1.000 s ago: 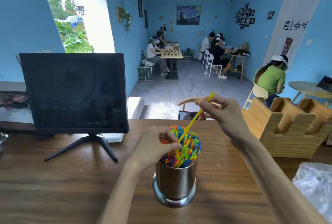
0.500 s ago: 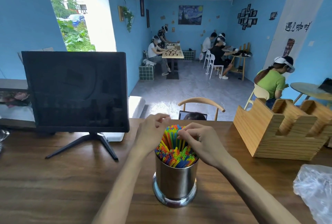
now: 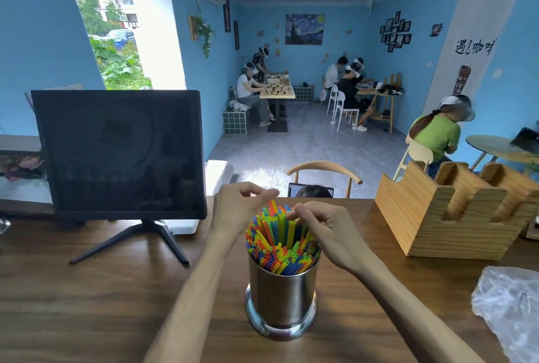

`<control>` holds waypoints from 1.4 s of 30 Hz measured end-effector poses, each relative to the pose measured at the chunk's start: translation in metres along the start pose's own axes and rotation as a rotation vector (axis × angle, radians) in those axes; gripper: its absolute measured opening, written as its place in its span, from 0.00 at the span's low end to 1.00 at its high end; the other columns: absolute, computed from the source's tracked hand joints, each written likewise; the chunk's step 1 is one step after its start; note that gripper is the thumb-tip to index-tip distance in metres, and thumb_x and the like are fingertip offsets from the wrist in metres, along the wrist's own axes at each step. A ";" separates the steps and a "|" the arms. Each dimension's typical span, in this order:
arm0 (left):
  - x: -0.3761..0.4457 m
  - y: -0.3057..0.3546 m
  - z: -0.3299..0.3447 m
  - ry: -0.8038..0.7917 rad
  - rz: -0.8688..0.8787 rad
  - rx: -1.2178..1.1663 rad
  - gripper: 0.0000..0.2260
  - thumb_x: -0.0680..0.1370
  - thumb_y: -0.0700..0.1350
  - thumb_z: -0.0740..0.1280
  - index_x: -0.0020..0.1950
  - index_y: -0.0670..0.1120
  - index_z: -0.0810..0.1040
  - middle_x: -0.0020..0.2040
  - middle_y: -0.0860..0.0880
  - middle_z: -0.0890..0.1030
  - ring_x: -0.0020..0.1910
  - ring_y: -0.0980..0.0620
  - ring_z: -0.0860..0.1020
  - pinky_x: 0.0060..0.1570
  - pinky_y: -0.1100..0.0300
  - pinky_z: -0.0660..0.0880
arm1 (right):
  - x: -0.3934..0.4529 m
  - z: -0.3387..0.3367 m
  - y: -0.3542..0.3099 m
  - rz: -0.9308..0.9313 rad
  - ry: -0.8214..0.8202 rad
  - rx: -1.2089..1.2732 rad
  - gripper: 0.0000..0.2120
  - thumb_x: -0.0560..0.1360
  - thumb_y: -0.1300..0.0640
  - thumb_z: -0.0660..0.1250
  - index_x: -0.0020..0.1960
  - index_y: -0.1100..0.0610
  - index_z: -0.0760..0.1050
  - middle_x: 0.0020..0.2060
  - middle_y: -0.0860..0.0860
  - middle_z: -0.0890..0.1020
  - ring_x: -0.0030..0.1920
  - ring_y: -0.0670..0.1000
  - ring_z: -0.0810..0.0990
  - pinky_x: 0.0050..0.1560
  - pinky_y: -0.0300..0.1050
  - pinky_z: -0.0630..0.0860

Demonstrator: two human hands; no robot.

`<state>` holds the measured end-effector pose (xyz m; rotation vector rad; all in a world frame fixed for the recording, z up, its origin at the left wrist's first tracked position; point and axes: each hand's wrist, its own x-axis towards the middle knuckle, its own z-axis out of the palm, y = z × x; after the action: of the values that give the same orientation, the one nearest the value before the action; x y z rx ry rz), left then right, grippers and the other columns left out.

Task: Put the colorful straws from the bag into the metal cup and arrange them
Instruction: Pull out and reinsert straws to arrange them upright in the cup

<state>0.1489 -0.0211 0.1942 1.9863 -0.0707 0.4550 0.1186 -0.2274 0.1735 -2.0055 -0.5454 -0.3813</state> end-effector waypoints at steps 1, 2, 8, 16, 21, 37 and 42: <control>0.000 0.007 -0.004 0.023 0.040 -0.051 0.06 0.72 0.56 0.78 0.37 0.60 0.84 0.36 0.64 0.83 0.39 0.61 0.81 0.38 0.67 0.74 | 0.002 0.000 -0.002 -0.003 0.028 0.015 0.20 0.81 0.38 0.61 0.48 0.48 0.86 0.46 0.41 0.85 0.51 0.43 0.83 0.51 0.44 0.79; -0.001 0.015 -0.009 0.040 0.096 -0.095 0.05 0.72 0.55 0.78 0.38 0.61 0.84 0.36 0.64 0.84 0.39 0.62 0.81 0.38 0.70 0.74 | 0.005 0.000 -0.004 -0.006 0.058 0.023 0.17 0.82 0.41 0.62 0.50 0.47 0.86 0.48 0.39 0.85 0.53 0.42 0.82 0.53 0.42 0.78; -0.014 0.063 -0.029 0.210 0.399 -0.285 0.06 0.73 0.50 0.78 0.43 0.62 0.87 0.39 0.59 0.87 0.40 0.58 0.85 0.43 0.67 0.79 | 0.025 -0.001 -0.022 -0.013 -0.055 0.037 0.17 0.82 0.42 0.65 0.70 0.38 0.73 0.61 0.32 0.80 0.65 0.34 0.75 0.63 0.33 0.71; -0.021 0.065 -0.046 0.409 0.323 -0.434 0.03 0.72 0.54 0.78 0.42 0.57 0.88 0.37 0.55 0.86 0.33 0.61 0.80 0.36 0.69 0.74 | 0.025 -0.020 -0.026 -0.030 -0.084 0.362 0.07 0.78 0.47 0.71 0.48 0.48 0.86 0.40 0.54 0.87 0.42 0.51 0.86 0.42 0.38 0.78; -0.024 0.045 -0.049 0.390 0.200 -0.531 0.17 0.67 0.64 0.78 0.43 0.52 0.88 0.29 0.53 0.81 0.26 0.55 0.73 0.32 0.66 0.73 | 0.026 -0.047 -0.013 0.121 0.069 0.527 0.08 0.69 0.48 0.76 0.43 0.52 0.87 0.37 0.56 0.87 0.33 0.49 0.83 0.27 0.37 0.72; -0.035 0.046 -0.028 0.224 -0.019 -0.863 0.09 0.68 0.43 0.80 0.47 0.46 0.89 0.45 0.42 0.88 0.44 0.47 0.87 0.41 0.63 0.81 | -0.001 -0.035 -0.025 0.192 -0.061 0.421 0.10 0.71 0.48 0.76 0.50 0.51 0.85 0.44 0.53 0.89 0.49 0.51 0.88 0.46 0.38 0.81; -0.036 0.045 -0.028 0.268 -0.029 -0.942 0.06 0.70 0.42 0.79 0.46 0.50 0.89 0.47 0.43 0.88 0.46 0.47 0.87 0.43 0.64 0.81 | -0.009 -0.029 -0.030 0.281 0.026 0.582 0.12 0.66 0.52 0.78 0.49 0.53 0.88 0.40 0.59 0.87 0.38 0.53 0.87 0.29 0.39 0.79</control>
<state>0.0966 -0.0220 0.2309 0.9945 -0.0696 0.5361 0.0942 -0.2425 0.2047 -1.4810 -0.3030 -0.0602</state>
